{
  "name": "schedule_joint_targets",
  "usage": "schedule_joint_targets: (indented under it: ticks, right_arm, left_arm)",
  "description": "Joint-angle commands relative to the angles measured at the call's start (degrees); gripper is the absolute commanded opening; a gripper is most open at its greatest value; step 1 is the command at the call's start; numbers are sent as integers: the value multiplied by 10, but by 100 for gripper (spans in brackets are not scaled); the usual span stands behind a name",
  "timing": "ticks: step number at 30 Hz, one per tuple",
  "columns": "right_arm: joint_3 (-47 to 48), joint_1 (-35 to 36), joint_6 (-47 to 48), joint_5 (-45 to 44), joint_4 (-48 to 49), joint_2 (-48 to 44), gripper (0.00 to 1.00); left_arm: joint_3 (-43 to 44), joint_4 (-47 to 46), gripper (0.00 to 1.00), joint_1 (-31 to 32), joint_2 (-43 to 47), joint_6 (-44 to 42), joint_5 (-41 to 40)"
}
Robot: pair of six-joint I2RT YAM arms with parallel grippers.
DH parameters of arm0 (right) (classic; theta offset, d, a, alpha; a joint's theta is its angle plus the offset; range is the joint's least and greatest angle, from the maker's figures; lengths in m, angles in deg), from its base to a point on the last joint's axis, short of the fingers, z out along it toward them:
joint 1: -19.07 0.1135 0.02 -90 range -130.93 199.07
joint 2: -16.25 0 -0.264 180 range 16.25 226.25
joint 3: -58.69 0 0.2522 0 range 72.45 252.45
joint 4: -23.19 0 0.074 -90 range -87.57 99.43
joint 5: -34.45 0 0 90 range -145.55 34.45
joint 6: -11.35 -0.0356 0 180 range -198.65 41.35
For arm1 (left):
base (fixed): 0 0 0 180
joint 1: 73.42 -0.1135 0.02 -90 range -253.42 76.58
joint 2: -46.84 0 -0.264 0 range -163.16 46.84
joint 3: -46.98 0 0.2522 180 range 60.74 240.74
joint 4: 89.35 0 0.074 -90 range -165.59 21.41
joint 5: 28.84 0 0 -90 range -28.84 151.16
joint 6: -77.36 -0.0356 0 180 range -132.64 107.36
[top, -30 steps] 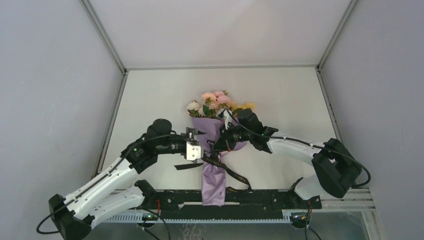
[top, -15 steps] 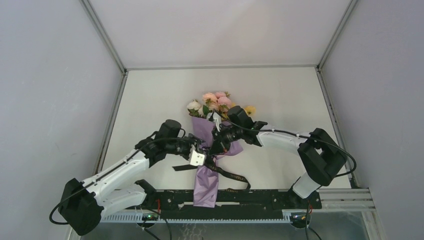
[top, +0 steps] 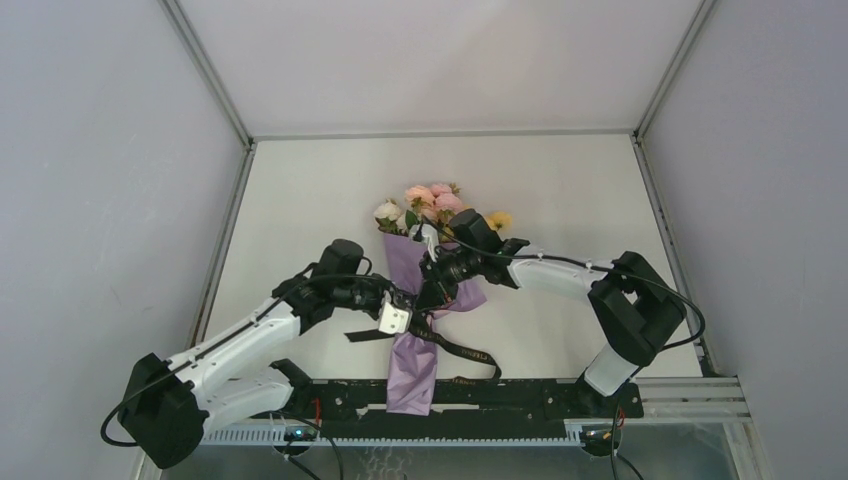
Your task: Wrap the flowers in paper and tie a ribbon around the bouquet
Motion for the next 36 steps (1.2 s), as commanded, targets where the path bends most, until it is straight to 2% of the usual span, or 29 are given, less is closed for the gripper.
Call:
schedule_joint_targets:
  ticks: [1, 5, 7, 14, 25, 32, 34, 35, 36]
  right_arm:
    - [31, -16, 31, -12, -40, -21, 32]
    - [31, -53, 43, -88, -96, -37, 39]
    - [35, -53, 79, -125, -123, -22, 42]
    - [52, -27, 139, -120, -122, 2, 45]
    - [69, -23, 168, -57, -160, 23, 43]
    - [68, -4, 170, -44, -151, 33, 43]
    - [68, -4, 160, -53, -137, 41, 37]
    - [68, -5, 154, -54, -128, 44, 29]
    - [69, -8, 149, -54, -124, 44, 16]
  left_arm:
    - [-17, 8, 0, -4, 16, 6, -10]
    - [-35, 5, 0, -11, 31, 14, -31]
    - [-43, -7, 0, -13, 37, 31, -35]
    - [-60, -22, 0, -15, 47, 51, -37]
    - [-73, -29, 0, -19, 55, 59, -54]
    - [-73, -35, 0, -19, 52, 64, -54]
    - [-73, -36, 0, -19, 53, 67, -55]
    - [-73, -35, 0, -19, 53, 69, -55]
    - [-72, -36, 0, -19, 54, 71, -58]
